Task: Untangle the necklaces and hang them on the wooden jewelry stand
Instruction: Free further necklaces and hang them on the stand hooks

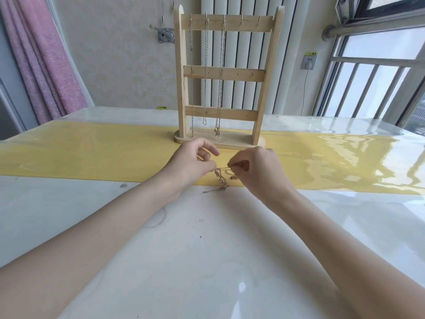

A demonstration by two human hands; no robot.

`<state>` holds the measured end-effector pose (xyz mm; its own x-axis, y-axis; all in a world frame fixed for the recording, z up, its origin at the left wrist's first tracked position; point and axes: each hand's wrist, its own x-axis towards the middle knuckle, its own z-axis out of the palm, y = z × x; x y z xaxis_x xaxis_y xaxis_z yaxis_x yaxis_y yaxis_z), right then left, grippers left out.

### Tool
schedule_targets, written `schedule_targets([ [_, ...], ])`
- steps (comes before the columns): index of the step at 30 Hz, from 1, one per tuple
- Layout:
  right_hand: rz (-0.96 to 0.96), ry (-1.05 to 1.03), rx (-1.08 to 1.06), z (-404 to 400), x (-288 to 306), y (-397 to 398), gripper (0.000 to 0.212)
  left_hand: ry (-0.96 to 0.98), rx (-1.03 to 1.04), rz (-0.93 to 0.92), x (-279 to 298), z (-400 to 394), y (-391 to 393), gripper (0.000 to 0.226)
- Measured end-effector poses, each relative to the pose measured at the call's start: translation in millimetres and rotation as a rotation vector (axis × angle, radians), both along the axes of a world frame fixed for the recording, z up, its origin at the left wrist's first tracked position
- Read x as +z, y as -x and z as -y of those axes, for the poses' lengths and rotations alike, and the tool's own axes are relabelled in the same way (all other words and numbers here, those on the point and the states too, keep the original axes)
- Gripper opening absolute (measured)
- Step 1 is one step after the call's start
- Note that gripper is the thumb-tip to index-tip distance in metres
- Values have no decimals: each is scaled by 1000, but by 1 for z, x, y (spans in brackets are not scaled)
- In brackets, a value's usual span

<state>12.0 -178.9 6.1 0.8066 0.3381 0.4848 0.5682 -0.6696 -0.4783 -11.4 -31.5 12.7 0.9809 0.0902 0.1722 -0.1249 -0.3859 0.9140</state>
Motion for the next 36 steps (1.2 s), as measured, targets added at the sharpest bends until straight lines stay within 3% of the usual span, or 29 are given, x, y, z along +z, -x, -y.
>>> schedule_targets([
  [3, -25, -135, -11, -4, 4, 4, 17, -72, 63, 49, -4, -1, -4, 26],
  [7, -463, -667, 31, -1, 10, 3, 14, -111, 47, 81, -5, -2, -6, 21],
  [10, -748, -984, 149, 5, 12, 1, 17, -14, -5, 63, -1, 1, -3, 19],
  [12, -832, -1070, 203, 8, 13, 0, 15, 157, -45, 23, 3, 4, -1, 22],
  [15, -872, -1116, 257, 8, 13, 0, 14, 414, -45, -11, 7, 4, -2, 30],
  [21, -854, -1185, 366, 4, 13, 2, 12, 550, 67, -16, 9, 3, -4, 26],
  [36, -970, -1077, 463, 2, 12, 4, 11, 525, 82, -95, 9, 2, -5, 14],
])
